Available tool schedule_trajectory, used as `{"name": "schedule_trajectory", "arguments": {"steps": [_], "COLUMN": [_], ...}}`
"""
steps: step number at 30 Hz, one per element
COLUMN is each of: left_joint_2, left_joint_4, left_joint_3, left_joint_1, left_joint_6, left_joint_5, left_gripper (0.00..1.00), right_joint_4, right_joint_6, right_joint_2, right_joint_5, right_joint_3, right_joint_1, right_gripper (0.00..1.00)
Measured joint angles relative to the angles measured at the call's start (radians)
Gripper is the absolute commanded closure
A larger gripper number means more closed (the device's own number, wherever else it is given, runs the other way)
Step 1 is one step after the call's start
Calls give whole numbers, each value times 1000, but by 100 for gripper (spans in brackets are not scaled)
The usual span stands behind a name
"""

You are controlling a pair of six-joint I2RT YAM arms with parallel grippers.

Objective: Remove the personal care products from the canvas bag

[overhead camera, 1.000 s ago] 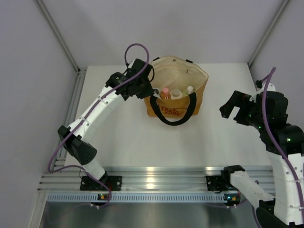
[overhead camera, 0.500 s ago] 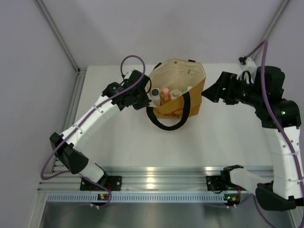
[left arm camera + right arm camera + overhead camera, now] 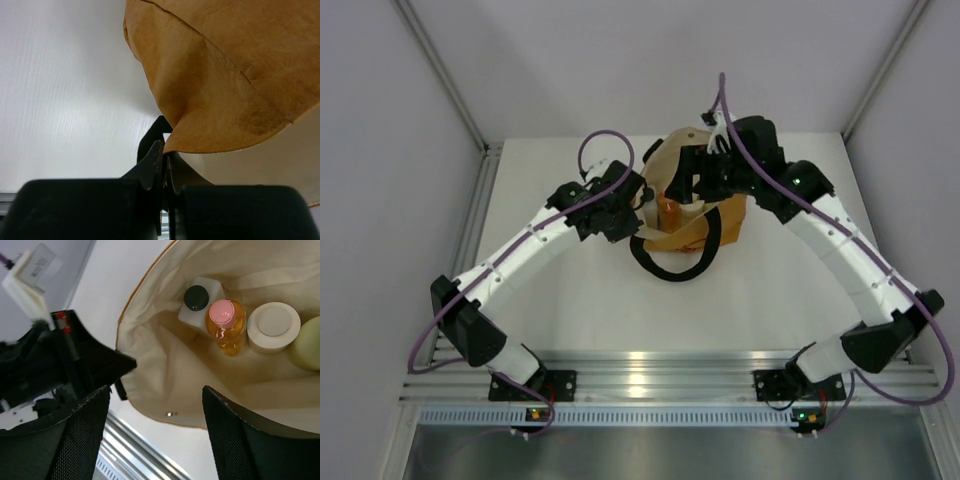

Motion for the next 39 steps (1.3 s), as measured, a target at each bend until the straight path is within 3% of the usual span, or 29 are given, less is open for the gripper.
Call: {"name": "schedule_trajectory", "arguments": {"steps": [14,27,39], "left_joint_2": [-57,-42,2], "left_joint_4": [24,15,-1], "left_joint_3": [-163,-114,-70], "left_joint_1": [-5,-3,5], "left_joint_6": [-156,-186,-139], "left_joint_5": [-71,-103,-102], "left_gripper": [100,100,100], "right_joint_4": [53,78,93], "right_joint_6": [-71,-159,-167], "right_joint_2": [258,395,463], "right_joint_5": [288,468,489], "right_joint_3": [72,131,117], "right_joint_1": [79,117,116], "right_gripper": [34,39,48]}}
